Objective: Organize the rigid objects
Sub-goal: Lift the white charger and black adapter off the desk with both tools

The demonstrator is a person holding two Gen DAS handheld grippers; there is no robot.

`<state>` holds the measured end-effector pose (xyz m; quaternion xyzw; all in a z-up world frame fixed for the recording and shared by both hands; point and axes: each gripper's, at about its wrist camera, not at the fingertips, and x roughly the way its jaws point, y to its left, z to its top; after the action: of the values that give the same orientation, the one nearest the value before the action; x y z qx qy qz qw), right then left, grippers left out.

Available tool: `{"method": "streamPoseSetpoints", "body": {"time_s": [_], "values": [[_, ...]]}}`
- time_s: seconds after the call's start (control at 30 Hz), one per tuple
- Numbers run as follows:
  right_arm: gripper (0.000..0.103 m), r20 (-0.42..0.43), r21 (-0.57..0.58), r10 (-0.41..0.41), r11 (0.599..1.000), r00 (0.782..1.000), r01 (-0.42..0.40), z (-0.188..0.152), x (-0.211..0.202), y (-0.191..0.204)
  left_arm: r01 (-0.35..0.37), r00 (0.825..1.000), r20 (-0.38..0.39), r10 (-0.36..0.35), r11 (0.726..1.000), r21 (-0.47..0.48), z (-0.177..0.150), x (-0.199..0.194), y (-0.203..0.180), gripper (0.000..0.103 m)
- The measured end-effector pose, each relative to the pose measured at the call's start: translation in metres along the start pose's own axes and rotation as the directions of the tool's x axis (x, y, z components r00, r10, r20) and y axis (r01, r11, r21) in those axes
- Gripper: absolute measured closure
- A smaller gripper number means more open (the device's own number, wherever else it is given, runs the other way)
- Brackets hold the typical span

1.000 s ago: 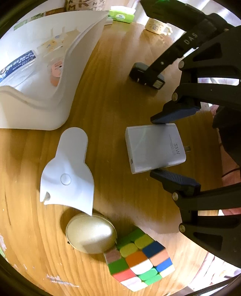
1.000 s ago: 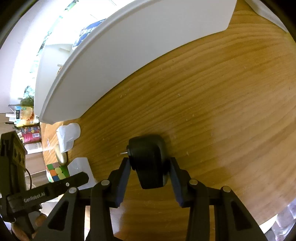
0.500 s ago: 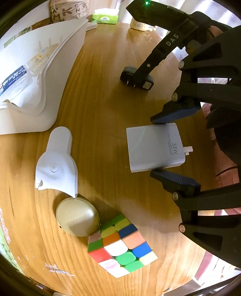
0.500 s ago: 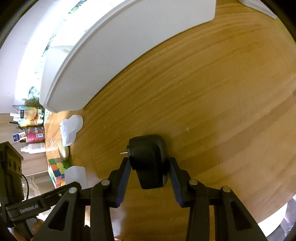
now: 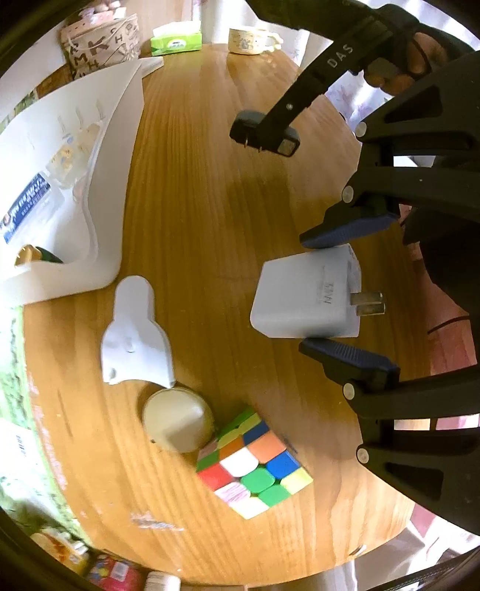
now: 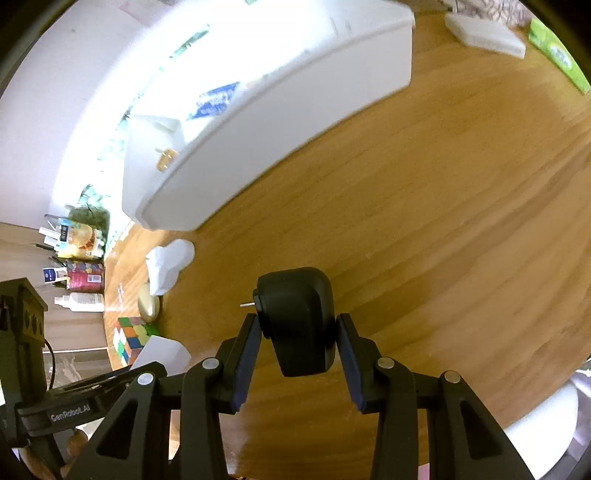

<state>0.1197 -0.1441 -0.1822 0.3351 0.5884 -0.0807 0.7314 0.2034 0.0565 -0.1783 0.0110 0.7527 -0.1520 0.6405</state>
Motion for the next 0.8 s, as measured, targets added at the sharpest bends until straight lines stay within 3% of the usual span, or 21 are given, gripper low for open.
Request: {"method": "streamPoseSetpoints", "body": {"time_s": [0.27,0.4,0.8], "values": [[0.061,0.067,-0.057,0.021,0.998,0.998,-0.017,0.009,-0.022,0.004,-0.032,0.997,0.072,0.028,0.998,0.046,0.009,-0.022,-0.006,0.05],[0.061,0.086,-0.102,0.033,0.994,0.996,-0.024,0.023,-0.032,0.003,-0.049,0.992,0.121,0.046,0.999,0.022,0.019,-0.036,-0.011,0.05],[0.061,0.149,-0.23,0.093,0.971,0.985,-0.057,0.063,-0.062,-0.004,-0.009,0.966,0.256,0.022,0.999,-0.051,0.031,-0.064,-0.043,0.05]]}}
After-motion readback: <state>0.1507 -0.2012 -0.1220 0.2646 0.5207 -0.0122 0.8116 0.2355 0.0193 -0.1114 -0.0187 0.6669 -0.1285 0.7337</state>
